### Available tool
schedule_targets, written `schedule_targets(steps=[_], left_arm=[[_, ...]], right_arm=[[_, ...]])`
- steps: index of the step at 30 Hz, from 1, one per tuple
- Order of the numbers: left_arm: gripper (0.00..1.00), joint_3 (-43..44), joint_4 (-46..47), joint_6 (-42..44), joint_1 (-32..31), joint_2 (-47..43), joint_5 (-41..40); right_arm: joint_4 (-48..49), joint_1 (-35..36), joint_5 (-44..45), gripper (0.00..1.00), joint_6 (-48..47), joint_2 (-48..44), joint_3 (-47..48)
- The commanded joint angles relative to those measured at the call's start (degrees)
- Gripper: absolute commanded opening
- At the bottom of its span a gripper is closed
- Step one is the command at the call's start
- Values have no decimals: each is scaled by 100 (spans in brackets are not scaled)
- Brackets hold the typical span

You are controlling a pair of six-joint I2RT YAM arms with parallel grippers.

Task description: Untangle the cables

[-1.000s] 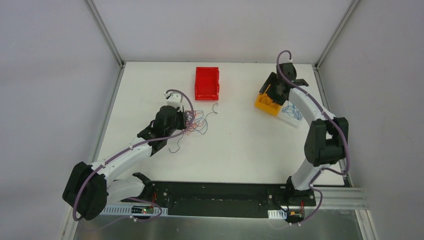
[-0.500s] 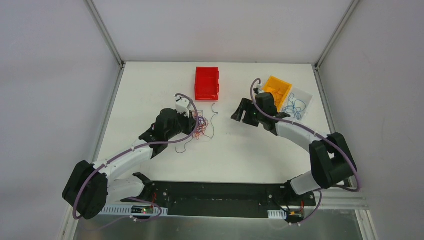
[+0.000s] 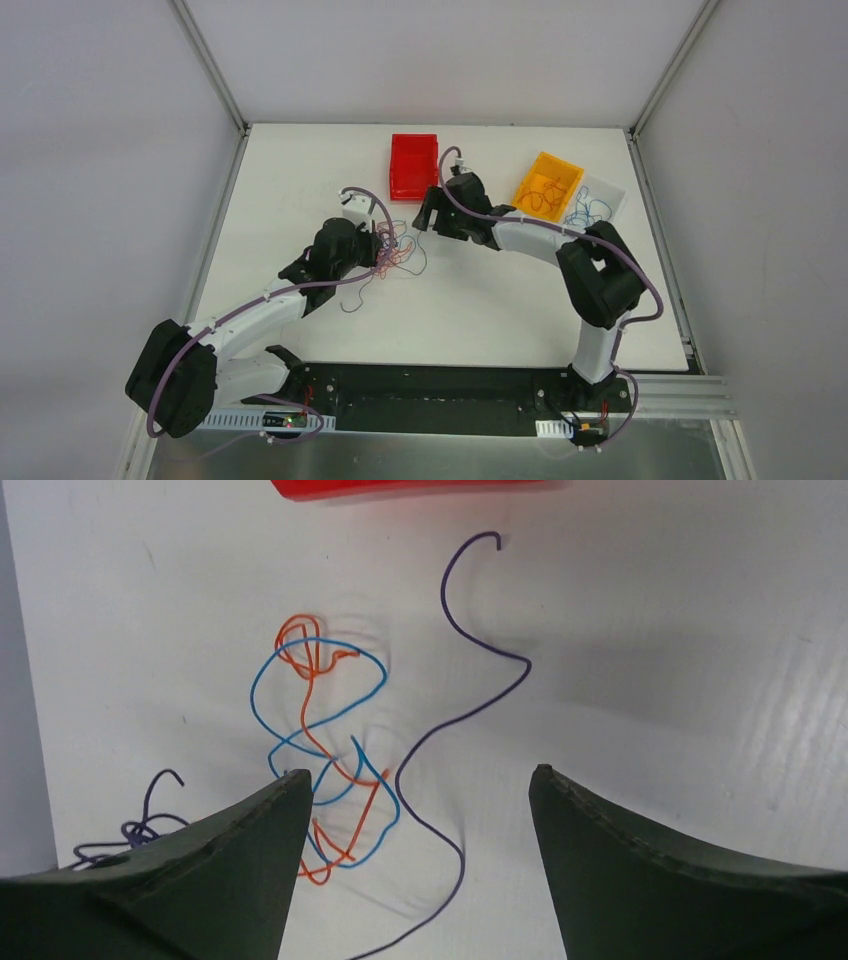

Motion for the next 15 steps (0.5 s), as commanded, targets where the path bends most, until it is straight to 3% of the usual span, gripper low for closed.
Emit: schedule_targets(steps=[1, 6, 9, 14, 15], left_arm=[[0, 237, -78, -98, -35, 18, -436], [0, 226, -102, -104, -34, -36, -578], [0, 228, -131, -107, -34, -37, -653], [0, 220, -141, -116, -34, -55, -689], [0, 226, -142, -116, -34, -54, -696]], right_arm=[[-452, 163, 665, 81, 138, 515, 661], [-808, 225, 536, 68, 104, 886, 1035], [-836, 226, 453, 47, 46, 884, 1058], [-1172, 226, 361, 4, -346, 727, 1153], [-1287, 218, 419, 0, -412, 636, 1139]])
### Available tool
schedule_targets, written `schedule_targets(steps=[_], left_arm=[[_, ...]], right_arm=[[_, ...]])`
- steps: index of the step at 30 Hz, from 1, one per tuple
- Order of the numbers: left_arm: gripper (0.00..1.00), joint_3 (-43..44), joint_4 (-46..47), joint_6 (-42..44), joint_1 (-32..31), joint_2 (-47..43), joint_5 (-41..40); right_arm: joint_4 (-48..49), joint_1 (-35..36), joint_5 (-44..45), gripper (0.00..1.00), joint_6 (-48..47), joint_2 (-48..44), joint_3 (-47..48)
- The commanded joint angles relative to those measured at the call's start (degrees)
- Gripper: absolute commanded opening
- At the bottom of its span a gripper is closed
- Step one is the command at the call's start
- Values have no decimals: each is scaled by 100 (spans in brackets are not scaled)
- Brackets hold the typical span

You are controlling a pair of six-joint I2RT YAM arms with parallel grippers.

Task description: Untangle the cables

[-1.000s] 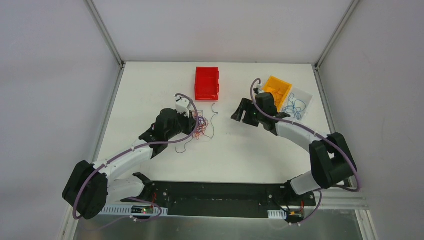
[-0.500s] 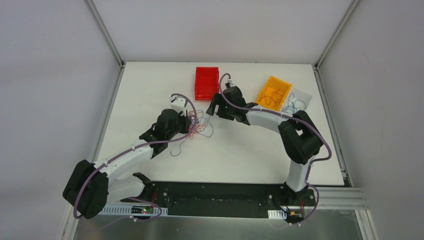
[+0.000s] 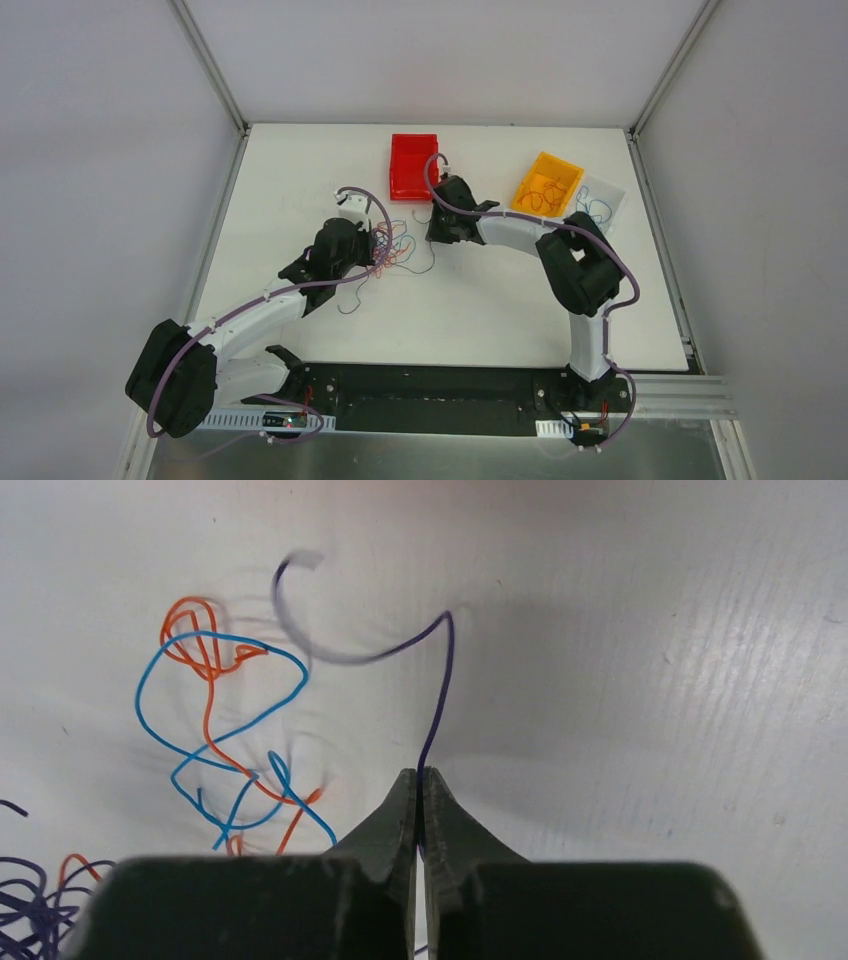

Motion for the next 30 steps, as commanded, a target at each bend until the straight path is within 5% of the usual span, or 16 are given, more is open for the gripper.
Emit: schedule_targets(steps=[1, 9, 16, 23, 30], left_arm=[[0, 217, 26, -82, -36, -51, -169], [10, 428, -470, -354, -34, 146, -1279], [57, 543, -862, -560, -34, 183, -2102], [75, 568, -774, -364, -34, 289, -1735], [82, 359, 8, 10, -34, 315, 231]], right_arm=[[-462, 14, 116, 0, -382, -396, 209], [-650, -287, 726, 0, -675, -2007, -894], [537, -608, 2637, 0, 4, -3481, -3003], [989, -640, 3326, 0, 394, -4091, -3412], [1425, -644, 1601, 0, -227, -4208, -3345]])
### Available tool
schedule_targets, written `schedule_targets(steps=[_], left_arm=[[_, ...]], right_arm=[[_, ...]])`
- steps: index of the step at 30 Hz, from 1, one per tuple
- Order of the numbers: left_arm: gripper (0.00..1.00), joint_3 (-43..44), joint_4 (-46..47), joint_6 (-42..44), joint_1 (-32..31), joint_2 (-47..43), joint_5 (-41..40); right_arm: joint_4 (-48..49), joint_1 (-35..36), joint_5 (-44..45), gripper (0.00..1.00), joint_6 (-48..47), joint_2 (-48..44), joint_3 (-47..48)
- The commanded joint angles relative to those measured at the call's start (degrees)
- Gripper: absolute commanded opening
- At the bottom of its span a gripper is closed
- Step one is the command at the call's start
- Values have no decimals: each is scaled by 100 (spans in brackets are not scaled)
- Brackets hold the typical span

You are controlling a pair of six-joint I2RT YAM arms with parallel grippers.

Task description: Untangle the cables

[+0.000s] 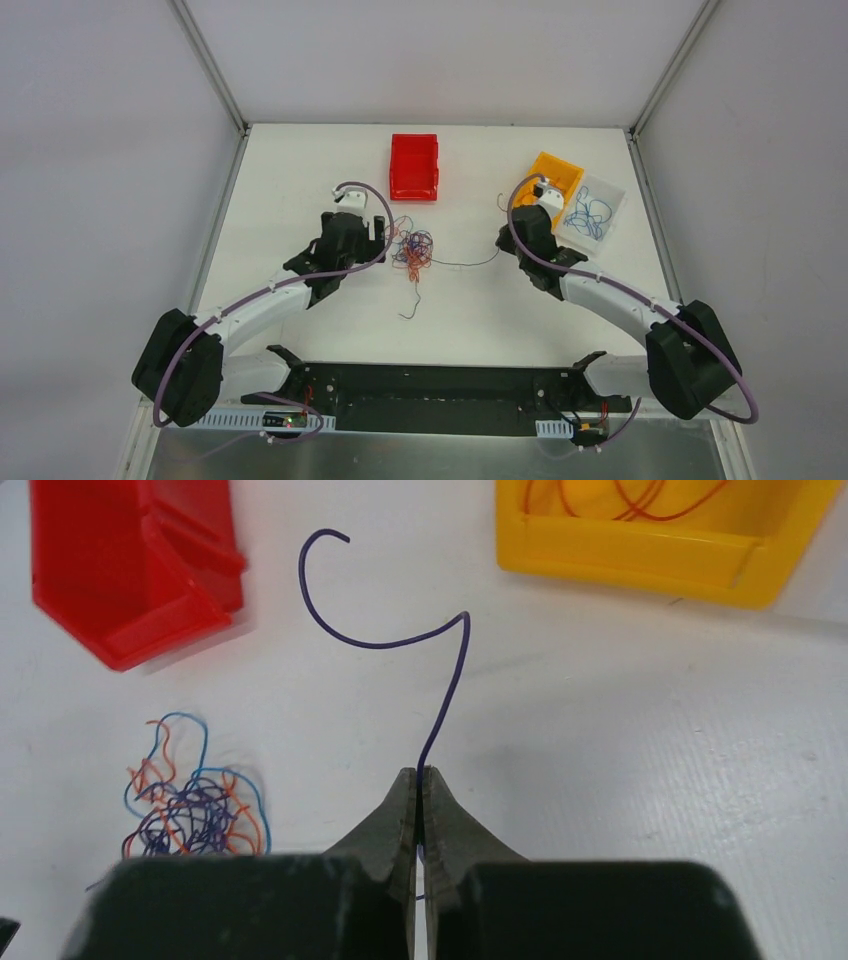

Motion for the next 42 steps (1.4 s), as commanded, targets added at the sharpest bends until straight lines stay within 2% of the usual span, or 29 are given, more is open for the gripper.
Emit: schedule_targets(steps=[1, 7, 10, 15, 17, 21, 24, 28, 36, 42], left_arm=[[83, -40, 893, 291, -36, -29, 1558], [87, -346, 1600, 366, -36, -338, 2758], [87, -664, 2184, 460, -38, -658, 3689], [88, -938, 2893, 504, -57, -1034, 4824], [87, -988, 3093, 536, -102, -1096, 4813], [79, -1041, 3354, 606, -136, -1129, 4789], [79, -1246, 3861, 695, -204, -1180, 4767], [80, -1060, 3854, 776, -289, -1037, 4786], [79, 52, 3441, 1008, -752, 248, 4642], [76, 589, 3519, 685, -801, 1312, 4276]], right_arm=[[477, 7, -1257, 0, -385, -204, 257], [-832, 19, -2590, 0, -705, -594, 1768], [-1535, 17, -3282, 0, -720, -652, 2666], [-2089, 17, -4298, 0, -496, -417, 3880], [-2182, 17, -4504, 0, -361, -327, 4203], [-2261, 25, -4811, 0, -101, -210, 4570], [-2282, 28, -5008, 0, 79, -144, 4690], [-2280, 48, -5112, 0, 215, -110, 4813], [-2248, 42, -5067, 0, 352, -113, 5039], [-2490, 42, -5009, 0, 355, -222, 5265]])
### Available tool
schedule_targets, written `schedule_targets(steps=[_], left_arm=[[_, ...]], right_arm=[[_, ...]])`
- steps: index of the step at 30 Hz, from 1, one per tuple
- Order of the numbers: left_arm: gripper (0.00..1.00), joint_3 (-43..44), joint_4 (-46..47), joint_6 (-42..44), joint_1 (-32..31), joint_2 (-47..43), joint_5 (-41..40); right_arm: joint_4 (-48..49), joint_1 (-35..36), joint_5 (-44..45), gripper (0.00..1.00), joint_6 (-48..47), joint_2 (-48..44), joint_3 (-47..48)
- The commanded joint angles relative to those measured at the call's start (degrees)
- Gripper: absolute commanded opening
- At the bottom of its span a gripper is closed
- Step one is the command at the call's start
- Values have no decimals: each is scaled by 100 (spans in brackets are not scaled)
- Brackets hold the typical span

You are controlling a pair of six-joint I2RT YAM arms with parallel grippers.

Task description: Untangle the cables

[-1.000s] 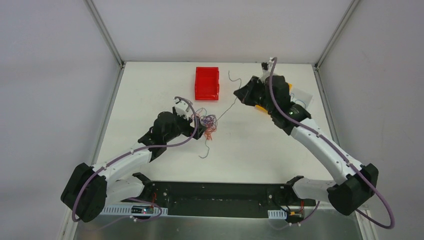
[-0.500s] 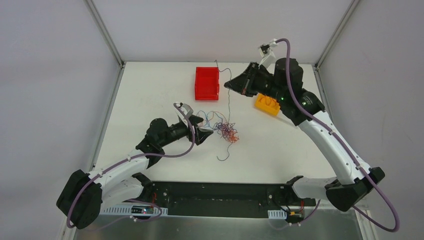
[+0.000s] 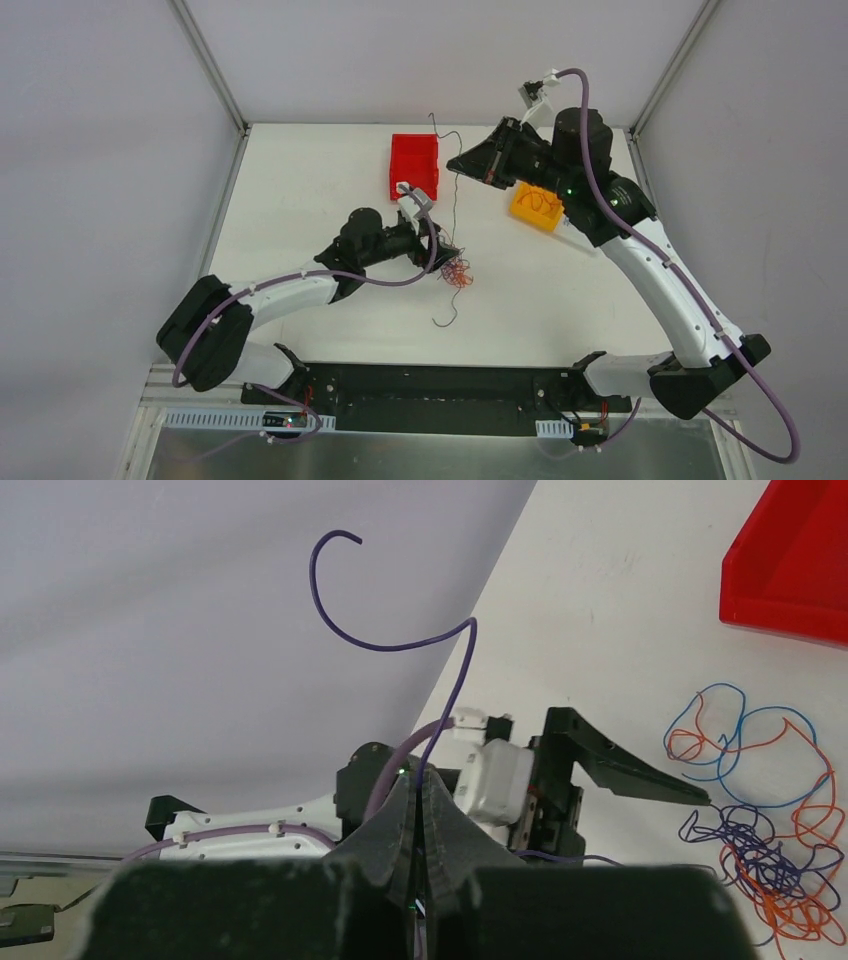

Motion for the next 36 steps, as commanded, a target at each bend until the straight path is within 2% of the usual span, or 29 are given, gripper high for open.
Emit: schedule_targets(steps=[1, 5, 9, 12, 14, 17, 21, 24, 27, 31, 36], left_arm=[[74, 447, 227, -204, -49, 634, -186], [66, 699, 202, -519, -88, 1380, -367], [48, 286, 155, -939, -89, 1556, -1403], [37, -173, -58, -1079, -88, 1197, -1945], [33, -304, -600, -1114, -89, 824, -2428], [25, -465, -1550, -1130, -80, 60, -3383], [18, -621, -2327, -1081, -47, -842, -4300], [16, -668, -2690, -938, -26, -1320, -4759], [14, -711, -2820, -665, -14, -1622, -4984], [14, -761, -2760, -391, -18, -1813, -4816], [13, -795, -2563, -251, -18, -1711, -4070]], right_arm=[[-115, 19, -54, 0, 59, -259, 412], [-277, 2, 360, 0, -113, -589, 462], [-522, -19, 1493, 0, -503, -1122, 492], [-575, -33, 2879, 0, -911, -1656, 318], [-569, -29, 3877, 0, -1158, -2010, 109], [-535, -27, 5835, 0, -1320, -2578, -361], [-275, -38, 7009, 0, -1728, -3096, -1254], [-540, -41, 7118, 0, -1800, -3074, -1573], [-1028, -49, 6689, 0, -1562, -2870, -1839], [-1351, -51, 5458, 0, -1247, -2575, -2423], [-1591, -51, 3933, 3, -1331, -1984, -3057]])
